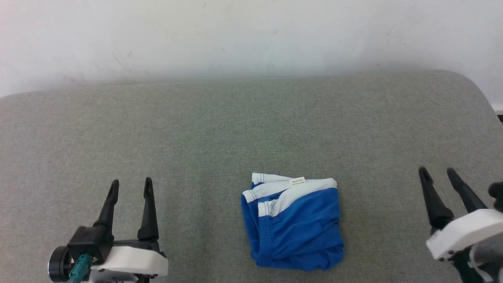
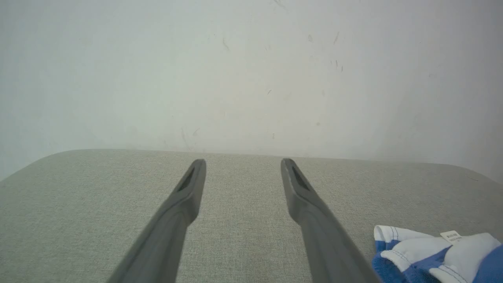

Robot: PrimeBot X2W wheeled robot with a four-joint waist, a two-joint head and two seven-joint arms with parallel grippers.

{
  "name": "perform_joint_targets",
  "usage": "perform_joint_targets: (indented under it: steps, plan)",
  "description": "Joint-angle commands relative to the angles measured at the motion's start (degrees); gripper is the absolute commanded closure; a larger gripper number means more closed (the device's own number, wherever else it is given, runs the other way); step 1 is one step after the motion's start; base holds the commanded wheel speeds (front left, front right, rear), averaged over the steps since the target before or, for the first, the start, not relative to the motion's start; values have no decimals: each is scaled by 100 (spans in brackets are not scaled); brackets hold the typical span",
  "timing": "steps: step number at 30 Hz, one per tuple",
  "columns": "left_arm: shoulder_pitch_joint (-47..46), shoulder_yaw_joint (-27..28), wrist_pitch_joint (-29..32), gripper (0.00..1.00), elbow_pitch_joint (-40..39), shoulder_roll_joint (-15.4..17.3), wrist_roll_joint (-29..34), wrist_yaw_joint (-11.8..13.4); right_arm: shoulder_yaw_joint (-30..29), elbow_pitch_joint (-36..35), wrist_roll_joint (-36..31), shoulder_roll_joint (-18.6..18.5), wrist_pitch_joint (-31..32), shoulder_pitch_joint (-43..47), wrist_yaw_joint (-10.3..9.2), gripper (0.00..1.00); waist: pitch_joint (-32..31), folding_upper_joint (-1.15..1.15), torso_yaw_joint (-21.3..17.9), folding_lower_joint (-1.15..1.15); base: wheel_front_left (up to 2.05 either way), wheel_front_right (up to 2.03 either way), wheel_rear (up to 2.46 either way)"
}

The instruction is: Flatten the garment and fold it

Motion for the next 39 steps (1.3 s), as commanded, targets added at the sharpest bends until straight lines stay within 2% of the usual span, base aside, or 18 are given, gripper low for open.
perform_joint_targets:
  steps: [1, 8, 10, 13, 16, 20, 26, 27, 29, 34, 37, 39]
  plan:
    - [47, 37, -27, 0, 10, -9, -21, 20, -124, 92, 138, 26, 186, 54, -4, 0, 13, 0, -35, 0, 0, 0, 0]
    - [62, 33, -27, 0, 79, -68, -28, -8, -848, 930, 1698, 152, 2456, -41, -4, 0, 48, 0, -27, 0, 0, 0, 0]
    - [39, 19, -27, 0, 99, -80, -25, -26, -1013, 1167, 2337, 271, 3146, -185, -4, 0, 72, 0, 14, 0, 0, 0, 0]
    - [-15, 4, -27, 0, 127, -96, -24, -54, -1113, 1482, 2841, 354, 3798, -414, -4, 0, 126, 0, 103, 0, 0, 0, 0]
    - [-78, -20, -27, 0, 153, -121, -17, -74, -1053, 1866, 3334, 391, 4064, -717, -4, 0, 182, 0, 208, 0, 0, 0, 0]
    - [-150, -52, -27, 0, 194, -158, -18, -110, -561, 2444, 3802, 397, 4023, -1024, -4, 0, 237, 0, 353, 0, 0, 0, 0]
    - [-218, -92, -27, 0, 267, -211, -3, -146, 192, 3207, 4022, 398, 3829, -1345, -4, 0, 282, 0, 506, 0, 0, 0, 0]
    - [-229, -95, -27, 0, 277, -219, -2, -153, 279, 3309, 3934, 398, 3795, -1378, -4, 43, 288, 0, 525, 0, 0, 0, 0]
    - [-242, -91, -27, 0, 296, -233, -1, -162, 388, 3480, 3749, 398, 3742, -1433, -4, 100, 289, 0, 549, 0, 0, 0, 0]
    - [-208, -83, -27, 0, 333, -266, 14, -170, 634, 3335, 3366, 283, 3486, -1497, -4, 100, 227, 0, 515, 0, 0, 0, 0]
    - [-170, -76, -27, 0, 342, -283, 24, -168, 961, 2943, 2927, 12, 3243, -1441, -4, 100, 165, 0, 421, 0, 0, 0, 0]
    - [-136, -43, -27, 0, 325, -291, 25, -159, 1276, 2697, 2249, -333, 2990, -1396, -4, 100, 121, 0, 287, 0, 0, 0, 0]
